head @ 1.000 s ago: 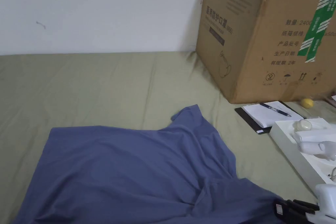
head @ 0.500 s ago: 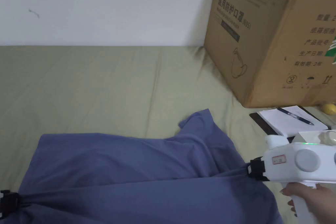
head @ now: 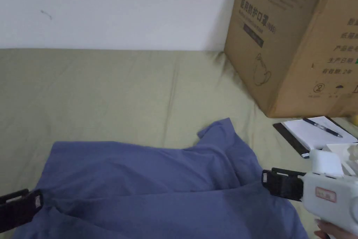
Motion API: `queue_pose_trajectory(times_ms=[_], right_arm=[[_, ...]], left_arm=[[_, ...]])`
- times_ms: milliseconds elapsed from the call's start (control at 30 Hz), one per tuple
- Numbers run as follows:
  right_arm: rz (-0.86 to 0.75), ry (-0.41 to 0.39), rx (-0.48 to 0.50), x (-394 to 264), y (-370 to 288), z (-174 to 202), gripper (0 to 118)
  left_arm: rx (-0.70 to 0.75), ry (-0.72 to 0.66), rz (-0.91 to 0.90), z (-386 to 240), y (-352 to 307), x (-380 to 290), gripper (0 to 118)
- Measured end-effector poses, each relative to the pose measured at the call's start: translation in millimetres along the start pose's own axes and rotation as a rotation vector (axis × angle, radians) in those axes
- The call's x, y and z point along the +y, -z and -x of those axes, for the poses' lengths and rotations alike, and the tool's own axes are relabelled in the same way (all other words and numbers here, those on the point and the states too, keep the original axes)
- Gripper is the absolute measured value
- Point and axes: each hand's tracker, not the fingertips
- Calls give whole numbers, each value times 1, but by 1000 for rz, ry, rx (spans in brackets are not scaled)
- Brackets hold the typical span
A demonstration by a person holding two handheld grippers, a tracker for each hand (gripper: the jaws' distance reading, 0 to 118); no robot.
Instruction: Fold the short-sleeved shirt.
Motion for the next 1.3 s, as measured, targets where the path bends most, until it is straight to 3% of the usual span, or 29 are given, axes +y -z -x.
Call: queue_pose_trajectory(times_ms=[33,67,100,133,167,200,300,400,467,500,567,600,633,667,700,767,833,900,1000,1167,1233,1300], right_arm=[[-74,6,35,-8,-24,6,84],[-153,15,85,-18,-49,11,84],[-211,21,106,-26,-69,16,72],[-260,27,104,-32,-91,25,54],[-296,37,99,-41,-107,30,18],[-318,42,107,-50,-119,32,0],[-352,116,155,-61,-144,30,0],[-305,142,152,-52,-146,19,0],[-163,81,98,-41,-124,6,0],[-51,66,128,-34,-107,-4,0],[246,114,267,-19,-65,-22,0],[335,144,254,-22,-45,-27,5],[374,162,202,-25,-30,-32,39],[377,159,135,-21,-20,-37,88],[407,154,109,-23,-4,-42,118],[431,139,46,-17,15,-51,106],[454,170,-4,-6,23,-57,105],[499,221,-6,-1,37,-63,104],[564,248,-25,-39,69,-72,89],[539,112,-92,-47,68,-56,82],[513,76,-93,-47,59,-51,54],[496,117,19,-47,52,-48,5]], left_arm=[[-39,-14,-17,-2,-17,-5,80],[-54,-18,-65,-7,-37,-13,80],[-40,-14,-110,-12,-53,-20,71],[-11,1,-125,-17,-66,-26,48],[29,30,-129,-23,-76,-33,12],[69,44,-152,-27,-87,-41,0],[-3,27,-156,-30,-107,-54,0],[-10,20,-150,-32,-116,-60,0],[-14,21,-150,-32,-116,-58,0],[-12,22,-148,-31,-116,-57,0],[-23,7,-145,-30,-116,-55,0],[-26,-6,-148,-30,-115,-55,0],[-28,-18,-144,-29,-114,-54,0],[-28,-26,-135,-28,-111,-53,0],[-23,-31,-123,-27,-109,-55,0],[-4,-33,-109,-25,-104,-56,0],[9,-31,-86,-22,-99,-60,0],[26,-33,-53,-19,-93,-61,0],[39,-38,8,-12,-81,-65,0],[64,-58,115,4,-55,-66,0],[64,-74,147,11,-45,-65,0],[66,-87,180,16,-32,-61,0]])
